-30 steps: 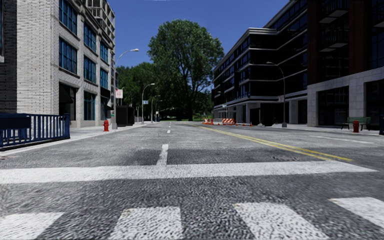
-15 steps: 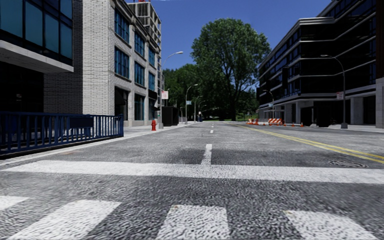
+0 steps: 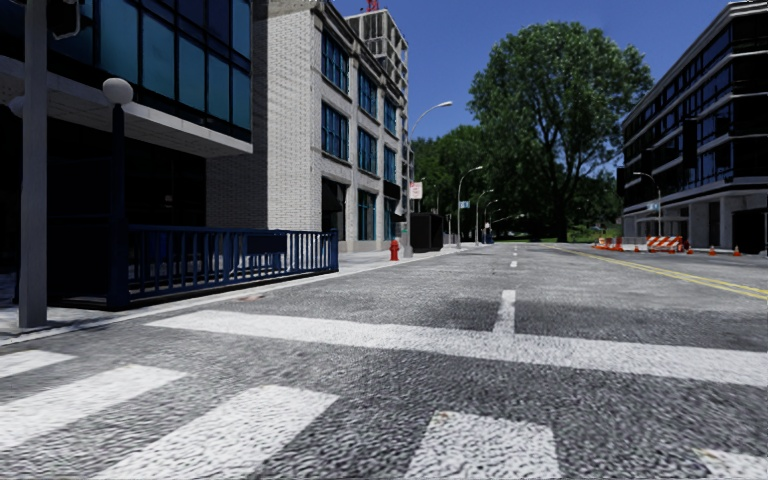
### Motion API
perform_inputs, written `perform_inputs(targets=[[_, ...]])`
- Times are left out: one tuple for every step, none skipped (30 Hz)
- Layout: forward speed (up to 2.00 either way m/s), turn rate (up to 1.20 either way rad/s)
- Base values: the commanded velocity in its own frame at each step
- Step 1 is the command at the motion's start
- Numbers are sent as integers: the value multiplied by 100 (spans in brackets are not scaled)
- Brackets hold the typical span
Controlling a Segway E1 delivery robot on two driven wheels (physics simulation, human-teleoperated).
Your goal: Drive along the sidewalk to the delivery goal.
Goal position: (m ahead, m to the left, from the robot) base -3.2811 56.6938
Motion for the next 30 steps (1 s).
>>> perform_inputs(targets=[[0, 58], [0, 58], [0, 58], [0, 58], [0, 58], [0, 58], [0, 58], [0, 58], [0, 58], [0, 58], [0, 58], [0, 58], [0, 58], [0, 58], [0, 58], [6, 58], [36, 58], [64, 58], [64, 58], [74, 58], [78, 58], [80, 58], [80, 58], [80, 58], [81, 58], [81, 58], [84, 58], [88, 58], [88, 58], [89, 58]])
